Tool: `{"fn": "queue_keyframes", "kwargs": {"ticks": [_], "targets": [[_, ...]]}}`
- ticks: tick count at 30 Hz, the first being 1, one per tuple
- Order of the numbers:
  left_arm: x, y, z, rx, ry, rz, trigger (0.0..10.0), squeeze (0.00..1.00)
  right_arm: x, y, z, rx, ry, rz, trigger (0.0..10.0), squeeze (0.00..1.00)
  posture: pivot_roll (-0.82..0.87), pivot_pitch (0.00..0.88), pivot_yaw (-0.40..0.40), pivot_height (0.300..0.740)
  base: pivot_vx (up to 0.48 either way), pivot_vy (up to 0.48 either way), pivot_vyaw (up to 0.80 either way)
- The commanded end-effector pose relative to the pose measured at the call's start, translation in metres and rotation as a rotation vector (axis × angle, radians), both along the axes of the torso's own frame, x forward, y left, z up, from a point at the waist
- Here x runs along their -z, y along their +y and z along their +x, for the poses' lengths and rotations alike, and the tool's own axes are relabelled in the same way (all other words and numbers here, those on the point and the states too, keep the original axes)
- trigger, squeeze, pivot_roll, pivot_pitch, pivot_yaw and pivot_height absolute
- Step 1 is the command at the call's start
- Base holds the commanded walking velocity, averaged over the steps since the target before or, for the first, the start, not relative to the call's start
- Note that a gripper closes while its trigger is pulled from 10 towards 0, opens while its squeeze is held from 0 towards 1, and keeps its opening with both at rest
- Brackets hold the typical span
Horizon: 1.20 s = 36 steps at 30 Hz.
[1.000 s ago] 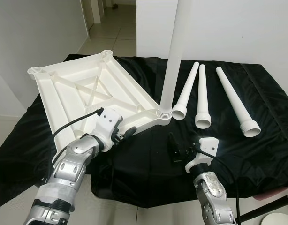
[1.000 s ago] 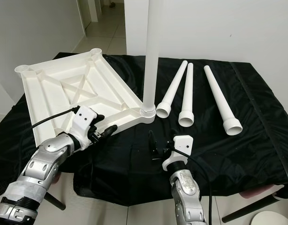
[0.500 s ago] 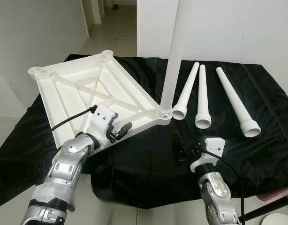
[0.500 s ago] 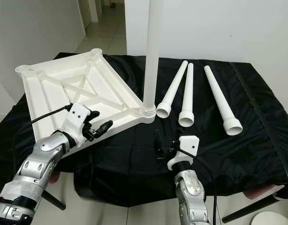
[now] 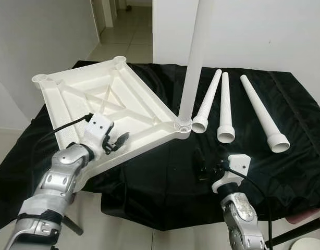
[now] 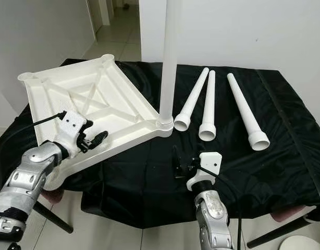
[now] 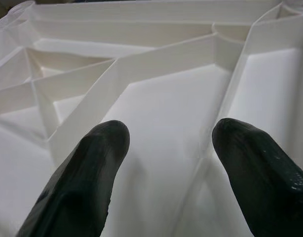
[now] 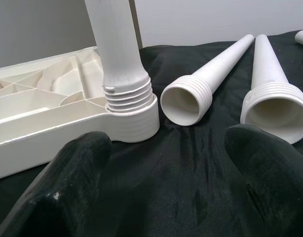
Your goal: Building children table
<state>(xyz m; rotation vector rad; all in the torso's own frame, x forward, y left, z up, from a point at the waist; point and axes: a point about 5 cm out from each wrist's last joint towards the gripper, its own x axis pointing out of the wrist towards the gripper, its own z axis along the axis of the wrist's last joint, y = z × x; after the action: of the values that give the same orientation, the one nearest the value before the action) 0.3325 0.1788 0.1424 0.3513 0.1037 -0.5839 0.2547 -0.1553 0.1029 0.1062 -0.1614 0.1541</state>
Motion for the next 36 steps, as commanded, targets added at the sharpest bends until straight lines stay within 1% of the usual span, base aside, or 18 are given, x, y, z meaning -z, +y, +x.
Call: {"fn": "queue_keyframes", "kwargs": {"ticks": [1,7,12,14,16,18,23,24,25,28,31,34,36], "targets": [[-0.001,0.0,0.002,-0.005,-0.005,0.025,10.0,0.0,0.004,0.001,-0.002,-0.005,0.015,-0.001,10.0,0.0,0.0,0.0,0.022,0.74,0.0,0.0,0.0],[0.002,-0.01,0.004,0.018,0.037,0.036,10.0,0.0,0.004,0.002,-0.001,-0.01,0.015,0.0,10.0,0.0,0.01,0.0,0.02,0.74,0.0,0.0,0.0],[0.0,-0.022,0.009,0.042,0.036,0.029,10.0,0.0,0.004,0.002,0.0,-0.011,0.015,0.0,10.0,0.0,0.01,0.001,0.02,0.74,0.0,0.0,0.0],[0.0,-0.024,0.01,0.047,0.035,0.029,10.0,0.0,0.004,0.002,0.0,-0.012,0.015,-0.001,10.0,0.0,0.01,0.001,0.02,0.74,0.0,0.0,0.0],[-0.002,-0.031,0.014,0.067,0.042,0.019,10.0,0.0,0.003,0.002,0.0,-0.009,0.014,0.0,10.0,0.0,0.01,0.007,0.024,0.74,0.0,0.0,0.0],[-0.003,-0.033,0.016,0.068,0.043,0.023,10.0,0.0,0.003,0.002,0.001,-0.008,0.014,0.0,10.0,0.0,0.0,0.008,0.026,0.74,0.0,0.0,0.0],[-0.003,-0.038,0.022,0.044,0.065,0.039,10.0,0.0,0.002,0.003,0.001,-0.003,0.01,0.004,10.0,0.0,0.0,0.013,0.036,0.74,0.0,0.0,0.0],[-0.002,-0.038,0.025,0.022,0.09,0.037,10.0,0.0,0.002,0.003,0.001,0.0,0.01,0.007,10.0,0.0,0.0,0.013,0.036,0.74,0.0,0.0,0.0],[0.0,-0.039,0.028,0.0,0.108,0.055,10.0,0.0,0.002,0.003,0.0,0.003,0.009,0.009,10.0,0.0,0.0,0.015,0.038,0.74,0.0,0.0,0.0],[0.001,-0.039,0.031,-0.015,0.119,0.069,10.0,0.0,0.002,0.003,0.0,0.006,0.009,0.01,10.0,0.0,0.0,0.015,0.038,0.74,0.0,0.0,0.0],[0.001,-0.04,0.04,-0.073,0.161,0.088,10.0,0.0,0.003,0.004,-0.001,0.012,0.009,0.014,10.0,0.0,-0.01,0.019,0.047,0.74,0.0,0.0,0.0],[0.001,-0.041,0.044,-0.093,0.176,0.101,10.0,0.0,0.003,0.004,-0.001,0.014,0.009,0.016,10.0,0.0,-0.01,0.021,0.051,0.74,0.0,0.0,0.0],[0.002,-0.04,0.047,-0.131,0.218,0.101,10.0,0.0,0.003,0.004,-0.001,0.017,0.008,0.017,10.0,0.0,-0.02,0.02,0.053,0.74,0.0,0.0,0.0]]}}
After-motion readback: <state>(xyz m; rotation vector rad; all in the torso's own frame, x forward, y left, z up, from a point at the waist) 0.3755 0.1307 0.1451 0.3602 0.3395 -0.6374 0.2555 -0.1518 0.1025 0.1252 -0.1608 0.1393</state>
